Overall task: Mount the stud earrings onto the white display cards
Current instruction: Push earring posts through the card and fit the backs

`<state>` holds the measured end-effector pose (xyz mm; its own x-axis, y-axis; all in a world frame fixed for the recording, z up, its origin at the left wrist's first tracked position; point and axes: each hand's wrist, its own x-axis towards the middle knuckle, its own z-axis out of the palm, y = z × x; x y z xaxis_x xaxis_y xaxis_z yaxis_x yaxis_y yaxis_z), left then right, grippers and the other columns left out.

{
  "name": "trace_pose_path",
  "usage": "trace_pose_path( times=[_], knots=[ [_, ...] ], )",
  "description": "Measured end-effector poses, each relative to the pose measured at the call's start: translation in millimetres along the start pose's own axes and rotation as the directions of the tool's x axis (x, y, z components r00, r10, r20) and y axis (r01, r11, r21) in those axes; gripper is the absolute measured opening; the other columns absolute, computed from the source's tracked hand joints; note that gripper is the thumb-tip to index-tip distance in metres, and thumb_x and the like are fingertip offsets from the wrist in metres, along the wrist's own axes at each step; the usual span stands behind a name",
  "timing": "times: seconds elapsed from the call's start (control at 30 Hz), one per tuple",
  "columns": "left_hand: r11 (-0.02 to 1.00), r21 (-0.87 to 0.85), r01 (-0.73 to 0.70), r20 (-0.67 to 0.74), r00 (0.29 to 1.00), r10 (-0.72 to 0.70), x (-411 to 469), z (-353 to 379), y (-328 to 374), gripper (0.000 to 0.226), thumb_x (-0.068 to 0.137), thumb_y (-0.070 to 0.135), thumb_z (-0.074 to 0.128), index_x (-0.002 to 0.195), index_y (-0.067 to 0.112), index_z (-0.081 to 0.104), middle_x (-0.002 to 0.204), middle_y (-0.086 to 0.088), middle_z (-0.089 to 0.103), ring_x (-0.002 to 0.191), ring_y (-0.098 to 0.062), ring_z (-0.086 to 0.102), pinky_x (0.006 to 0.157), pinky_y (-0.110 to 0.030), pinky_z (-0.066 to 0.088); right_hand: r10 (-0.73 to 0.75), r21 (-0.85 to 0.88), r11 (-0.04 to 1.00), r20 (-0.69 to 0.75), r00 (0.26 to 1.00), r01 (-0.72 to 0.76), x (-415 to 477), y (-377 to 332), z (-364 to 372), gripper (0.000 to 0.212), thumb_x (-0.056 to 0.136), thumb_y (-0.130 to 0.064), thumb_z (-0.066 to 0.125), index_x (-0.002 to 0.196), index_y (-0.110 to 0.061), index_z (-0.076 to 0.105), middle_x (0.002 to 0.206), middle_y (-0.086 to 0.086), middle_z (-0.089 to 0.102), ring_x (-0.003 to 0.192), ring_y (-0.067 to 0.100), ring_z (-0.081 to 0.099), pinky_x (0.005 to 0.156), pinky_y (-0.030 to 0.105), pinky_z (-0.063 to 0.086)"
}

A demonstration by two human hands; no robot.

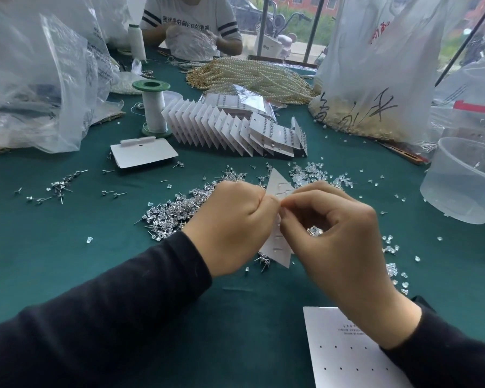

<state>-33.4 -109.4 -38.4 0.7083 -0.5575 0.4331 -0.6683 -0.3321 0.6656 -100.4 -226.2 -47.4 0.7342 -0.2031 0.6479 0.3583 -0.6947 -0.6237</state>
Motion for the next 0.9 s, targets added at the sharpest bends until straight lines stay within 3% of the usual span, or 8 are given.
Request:
trace_pose_path(
  times=[0.07,0.13,0.23,0.33,0.4,0.5,0.7,0.9],
  knots=[
    [1.0,-0.028,-0.01,0.039,0.999,0.011,1.3,-2.9,0.2,0.044,0.086,0.023,0.039,0.044,0.016,0.026,0.044,0.003,0.026,0.046,-0.013,0.029,0.043,-0.02,0.023,-0.02,-0.008,1.0,-0.019,1.0,0.02,0.0,1.3,0.2,0.007,0.074,-0.006,0.064,0.072,-0.007,0.07,0.073,0.001,0.064,0.06,0.015,0.059,0.056,0.03,0.049],
    [0.994,-0.108,-0.022,0.17,0.985,0.04,3.5,-11.2,0.7,0.046,0.088,0.034,0.037,0.046,0.015,0.032,0.045,0.004,0.03,0.044,-0.01,0.029,0.044,-0.019,0.024,-0.031,0.011,0.999,-0.038,0.999,0.031,0.4,3.2,-1.0,0.005,0.075,-0.005,0.064,0.073,-0.006,0.069,0.073,0.002,0.063,0.061,0.016,0.059,0.056,0.03,0.049],
    [0.999,-0.025,0.029,0.319,0.948,-0.019,13.7,-34.6,-8.6,0.054,0.091,0.05,0.034,0.062,0.013,0.061,0.05,0.0,0.051,0.041,-0.004,0.04,0.044,-0.011,0.031,-0.033,0.045,0.998,-0.074,0.997,0.037,1.9,6.6,-5.1,0.006,0.077,-0.002,0.066,0.076,-0.007,0.068,0.075,0.002,0.063,0.064,0.012,0.059,0.059,0.023,0.05],
    [0.915,0.395,0.085,0.151,0.976,-0.156,24.4,-65.5,-35.9,0.02,0.087,0.029,0.057,0.084,0.016,0.072,0.063,0.01,0.058,0.053,0.0,0.046,0.057,-0.007,0.034,-0.019,0.07,0.997,-0.08,0.997,0.024,3.7,9.0,-9.4,0.013,0.078,0.002,0.066,0.08,-0.011,0.067,0.078,-0.001,0.063,0.067,0.006,0.058,0.063,0.014,0.048],
    [0.823,0.538,0.184,0.091,0.958,-0.274,25.6,-80.3,-52.4,0.012,0.082,0.02,0.063,0.086,0.018,0.074,0.063,0.018,0.054,0.063,0.0,0.045,0.069,-0.015,0.034,-0.002,0.061,0.998,-0.079,0.997,0.007,5.1,10.2,-10.7,0.018,0.078,0.005,0.067,0.08,-0.012,0.066,0.079,-0.003,0.063,0.067,0.003,0.057,0.063,0.011,0.046],
    [0.801,0.54,0.258,0.141,0.911,-0.388,25.3,-81.8,-62.0,0.008,0.076,0.02,0.07,0.082,0.018,0.075,0.057,0.019,0.053,0.071,-0.008,0.056,0.067,-0.017,0.036,0.021,0.062,0.998,-0.068,0.997,-0.017,6.7,10.9,-11.1,0.019,0.079,0.005,0.066,0.079,-0.014,0.065,0.078,-0.003,0.063,0.066,0.001,0.056,0.062,0.009,0.043],
    [0.78,0.577,0.24,0.099,0.928,-0.36,27.3,-71.9,-63.7,0.011,0.077,0.023,0.069,0.081,0.016,0.076,0.082,-0.001,0.071,0.08,-0.014,0.059,0.071,-0.022,0.041,0.022,0.062,0.998,-0.051,0.998,-0.019,6.3,8.0,-12.9,0.019,0.079,0.004,0.066,0.079,-0.014,0.065,0.078,-0.002,0.063,0.066,0.003,0.056,0.061,0.01,0.044],
    [0.789,0.56,0.252,0.133,0.913,-0.386,26.7,-71.5,-58.6,0.008,0.078,0.019,0.068,0.08,0.014,0.074,0.071,0.0,0.065,0.074,-0.012,0.056,0.068,-0.02,0.041,0.141,0.189,0.972,0.005,0.99,-0.14,7.5,6.8,-16.2,0.022,0.081,0.001,0.065,0.077,-0.021,0.065,0.076,0.004,0.065,0.066,0.004,0.059,0.062,0.01,0.044]
  ],
)
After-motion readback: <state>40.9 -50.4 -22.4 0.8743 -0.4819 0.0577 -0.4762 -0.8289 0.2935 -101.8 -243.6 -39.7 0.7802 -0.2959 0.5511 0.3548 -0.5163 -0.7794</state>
